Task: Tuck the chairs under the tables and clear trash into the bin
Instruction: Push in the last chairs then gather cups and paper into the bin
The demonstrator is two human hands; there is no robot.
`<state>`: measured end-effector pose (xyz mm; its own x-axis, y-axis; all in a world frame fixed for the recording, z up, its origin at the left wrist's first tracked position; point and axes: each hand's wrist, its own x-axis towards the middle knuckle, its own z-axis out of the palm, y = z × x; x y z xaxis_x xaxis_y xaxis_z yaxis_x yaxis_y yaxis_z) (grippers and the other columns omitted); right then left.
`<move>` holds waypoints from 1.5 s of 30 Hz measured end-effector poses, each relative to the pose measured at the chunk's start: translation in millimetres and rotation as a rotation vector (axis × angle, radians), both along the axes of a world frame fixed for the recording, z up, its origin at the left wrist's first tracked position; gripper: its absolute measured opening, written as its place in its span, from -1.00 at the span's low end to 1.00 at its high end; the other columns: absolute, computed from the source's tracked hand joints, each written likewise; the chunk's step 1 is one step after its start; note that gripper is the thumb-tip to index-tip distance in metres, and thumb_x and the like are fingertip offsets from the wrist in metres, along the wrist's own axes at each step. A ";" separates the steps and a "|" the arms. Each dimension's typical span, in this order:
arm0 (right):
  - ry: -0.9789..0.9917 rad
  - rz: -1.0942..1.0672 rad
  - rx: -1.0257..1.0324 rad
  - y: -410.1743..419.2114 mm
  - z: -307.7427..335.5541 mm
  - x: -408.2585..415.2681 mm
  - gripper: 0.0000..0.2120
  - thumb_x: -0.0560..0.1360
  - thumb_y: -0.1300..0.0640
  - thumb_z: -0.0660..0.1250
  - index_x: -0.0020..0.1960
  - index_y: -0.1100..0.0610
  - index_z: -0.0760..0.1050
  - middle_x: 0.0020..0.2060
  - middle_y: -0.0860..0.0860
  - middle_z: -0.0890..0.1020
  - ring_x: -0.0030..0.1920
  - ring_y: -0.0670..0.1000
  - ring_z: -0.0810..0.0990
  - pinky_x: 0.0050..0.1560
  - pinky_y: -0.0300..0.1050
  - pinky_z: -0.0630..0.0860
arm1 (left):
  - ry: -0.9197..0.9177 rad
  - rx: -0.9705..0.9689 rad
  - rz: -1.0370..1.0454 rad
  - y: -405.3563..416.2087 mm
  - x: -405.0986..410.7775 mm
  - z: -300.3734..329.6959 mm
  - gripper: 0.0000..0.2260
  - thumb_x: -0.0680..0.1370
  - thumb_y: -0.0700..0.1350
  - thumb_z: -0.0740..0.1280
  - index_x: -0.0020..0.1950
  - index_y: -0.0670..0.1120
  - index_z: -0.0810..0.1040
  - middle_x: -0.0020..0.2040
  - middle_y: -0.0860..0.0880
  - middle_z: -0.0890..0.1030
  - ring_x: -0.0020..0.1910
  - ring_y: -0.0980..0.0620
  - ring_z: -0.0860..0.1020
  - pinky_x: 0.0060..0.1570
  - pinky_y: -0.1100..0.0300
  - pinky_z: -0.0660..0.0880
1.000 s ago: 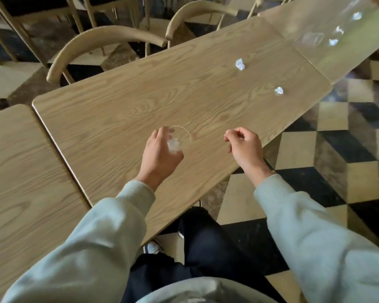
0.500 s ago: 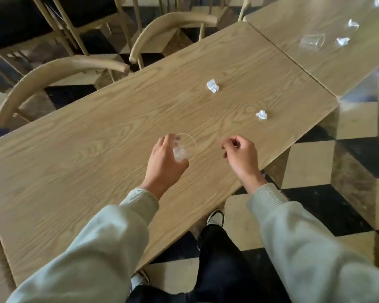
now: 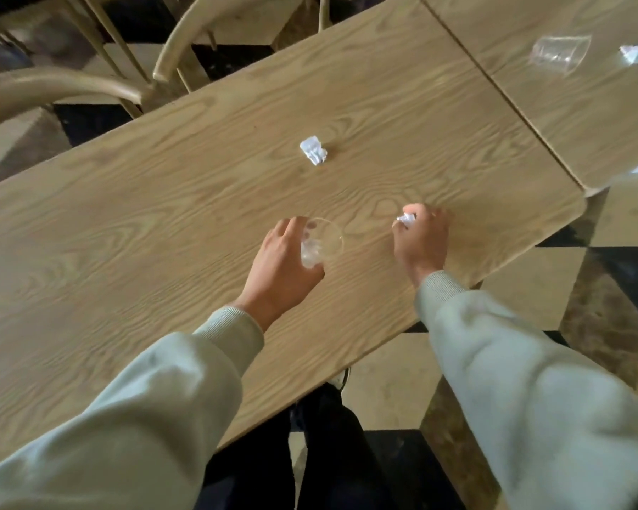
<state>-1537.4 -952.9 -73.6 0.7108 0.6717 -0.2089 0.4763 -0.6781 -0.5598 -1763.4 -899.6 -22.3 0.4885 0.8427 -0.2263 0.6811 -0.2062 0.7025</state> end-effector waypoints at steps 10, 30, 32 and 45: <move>0.180 0.342 0.411 58.9 59.9 -84.1 -0.90 0.56 0.12 0.50 0.04 0.10 0.75 -0.16 -0.10 0.72 -0.16 -0.14 0.65 -0.08 -0.38 0.48 | -0.041 0.007 0.056 73.0 -1.7 -14.4 -0.49 0.44 -0.20 0.49 0.38 -0.07 0.50 0.24 -0.07 0.58 0.20 -0.08 0.52 0.11 0.18 0.34; 0.242 0.222 0.111 192.0 -4.2 -71.4 -0.82 0.49 0.25 0.49 -0.18 -0.03 0.68 -0.31 -0.10 0.73 -0.20 0.06 0.73 -0.08 0.00 0.64 | -0.153 0.031 0.284 144.8 -47.3 -60.1 -0.43 0.38 -0.21 0.54 0.38 -0.10 0.51 0.22 -0.07 0.58 0.22 -0.13 0.53 0.16 0.15 0.40; 0.322 0.165 0.296 183.1 0.4 -70.7 -0.86 0.49 0.18 0.50 -0.15 -0.06 0.70 -0.28 -0.10 0.75 -0.27 -0.04 0.70 -0.19 -0.08 0.62 | -0.126 0.045 0.302 143.9 -37.9 -62.0 -0.42 0.38 -0.21 0.56 0.38 -0.11 0.52 0.22 -0.09 0.58 0.19 -0.14 0.53 0.16 0.12 0.41; 0.141 0.585 -0.013 85.3 59.0 52.4 -0.70 0.67 -0.06 0.31 -0.06 0.10 0.67 -0.19 0.11 0.74 -0.19 0.16 0.66 -0.23 -0.03 0.43 | -0.072 0.172 0.086 72.0 142.5 -31.0 -0.53 0.44 -0.24 0.51 0.34 -0.11 0.56 0.21 -0.07 0.60 0.18 -0.12 0.56 0.10 0.16 0.42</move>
<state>-1485.0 -867.6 -14.6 0.1888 0.9396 -0.2854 0.6941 -0.3333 -0.6381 -1620.9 -827.6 -53.4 0.4225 0.9053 -0.0425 0.6507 -0.2704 0.7095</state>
